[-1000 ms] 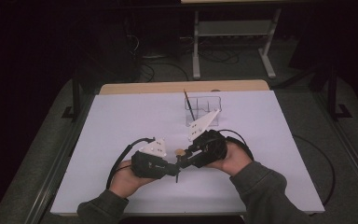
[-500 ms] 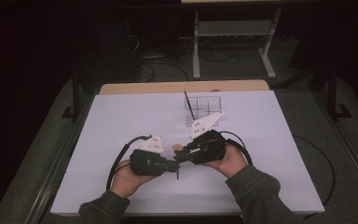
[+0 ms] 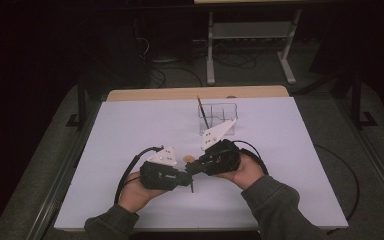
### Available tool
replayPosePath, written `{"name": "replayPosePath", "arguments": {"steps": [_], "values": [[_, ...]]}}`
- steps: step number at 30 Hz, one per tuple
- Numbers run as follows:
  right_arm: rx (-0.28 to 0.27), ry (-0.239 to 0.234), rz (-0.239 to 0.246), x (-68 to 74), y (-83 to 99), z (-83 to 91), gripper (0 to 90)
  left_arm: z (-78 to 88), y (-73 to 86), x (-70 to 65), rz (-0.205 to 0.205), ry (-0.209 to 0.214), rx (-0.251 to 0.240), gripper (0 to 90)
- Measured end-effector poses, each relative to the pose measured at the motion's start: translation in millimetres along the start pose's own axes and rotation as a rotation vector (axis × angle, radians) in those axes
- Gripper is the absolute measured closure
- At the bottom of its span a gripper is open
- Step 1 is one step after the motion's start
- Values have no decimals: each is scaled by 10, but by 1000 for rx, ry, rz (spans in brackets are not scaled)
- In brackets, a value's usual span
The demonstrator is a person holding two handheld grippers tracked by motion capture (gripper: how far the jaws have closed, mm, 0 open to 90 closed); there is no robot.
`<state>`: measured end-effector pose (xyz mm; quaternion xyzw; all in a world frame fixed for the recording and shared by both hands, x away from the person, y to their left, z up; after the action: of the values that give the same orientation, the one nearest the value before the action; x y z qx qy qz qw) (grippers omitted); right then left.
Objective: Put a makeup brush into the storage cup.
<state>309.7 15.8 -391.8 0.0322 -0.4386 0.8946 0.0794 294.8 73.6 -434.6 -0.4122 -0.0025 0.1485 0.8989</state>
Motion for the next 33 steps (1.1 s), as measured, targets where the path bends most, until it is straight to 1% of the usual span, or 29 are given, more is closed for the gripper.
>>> {"name": "replayPosePath", "arguments": {"steps": [1, 2, 3, 4, 5, 7, 8, 9, 10, 11, 13, 15, 16, 17, 18, 19, 20, 22, 24, 26, 27, 28, 30, 32, 33], "values": [[5, -2, -3, -4, 7, 3, 830, 1, 7, 15, -7, -5, 3, 773], [10, -1, 2, -24, 16, 7, 830, 1, 14, 21, -2, -4, 3, 764], [20, 2, 3, -58, 35, 17, 830, 12, 29, 30, 11, -3, 2, 763], [20, 2, 3, -58, 35, 17, 830, 12, 29, 30, 11, -3, 2, 761], [23, 3, -5, -70, 44, 25, 830, 21, 40, 45, 7, -9, 3, 761], [33, 6, -19, -93, 69, 41, 830, 33, 53, 61, 13, -14, -3, 755], [37, 8, -20, -101, 78, 44, 830, 41, 61, 74, 14, -17, -5, 751], [49, 7, -18, -122, 101, 52, 830, 65, 89, 96, 21, -28, -2, 744], [49, 7, -18, -122, 101, 52, 830, 65, 89, 96, 21, -28, -2, 743], [61, 10, -27, -139, 126, 63, 830, 84, 103, 122, 25, -34, -11, 738], [66, 13, -27, -154, 137, 73, 830, 99, 119, 142, 19, -40, -7, 733], [69, 20, -29, -186, 156, 96, 830, 117, 141, 161, 27, -54, -5, 726], [67, 24, -38, -210, 170, 121, 830, 125, 154, 175, 29, -62, -5, 715], [69, 24, -44, -217, 179, 133, 830, 126, 158, 181, 37, -68, -14, 712], [69, 24, -44, -217, 179, 133, 830, 136, 179, 189, 38, -72, -8, 712], [74, 29, -50, -231, 197, 152, 830, 148, 208, 205, 38, -84, -5, 705], [74, 29, -50, -231, 197, 152, 830, 148, 208, 205, 38, -84, -5, 700], [79, 37, -48, -254, 218, 167, 830, 156, 232, 216, 50, -92, -7, 692], [85, 46, -60, -287, 245, 199, 830, 183, 276, 241, 55, -107, -13, 681], [86, 46, -60, -300, 255, 210, 830, 192, 294, 249, 61, -111, -16, 675], [89, 51, -69, -322, 272, 232, 830, 216, 337, 266, 74, -121, -14, 671], [89, 51, -69, -322, 272, 232, 830, 216, 337, 266, 74, -121, -14, 665], [94, 57, -75, -349, 294, 262, 830, 232, 369, 282, 90, -130, -27, 662], [94, 58, -78, -358, 301, 270, 830, 253, 409, 300, 99, -140, -25, 659], [94, 61, -83, -377, 312, 284, 830, 270, 445, 319, 99, -150, -17, 652]]}}
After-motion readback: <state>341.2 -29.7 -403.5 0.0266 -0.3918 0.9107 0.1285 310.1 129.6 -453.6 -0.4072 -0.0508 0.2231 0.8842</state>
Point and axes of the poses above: each handheld gripper's, and its own axes: z roughly backward along the jaws, y roughly out of its underside, x roughly to its left, the point moved 10 cm from there along -z, roughly forward along the jaws
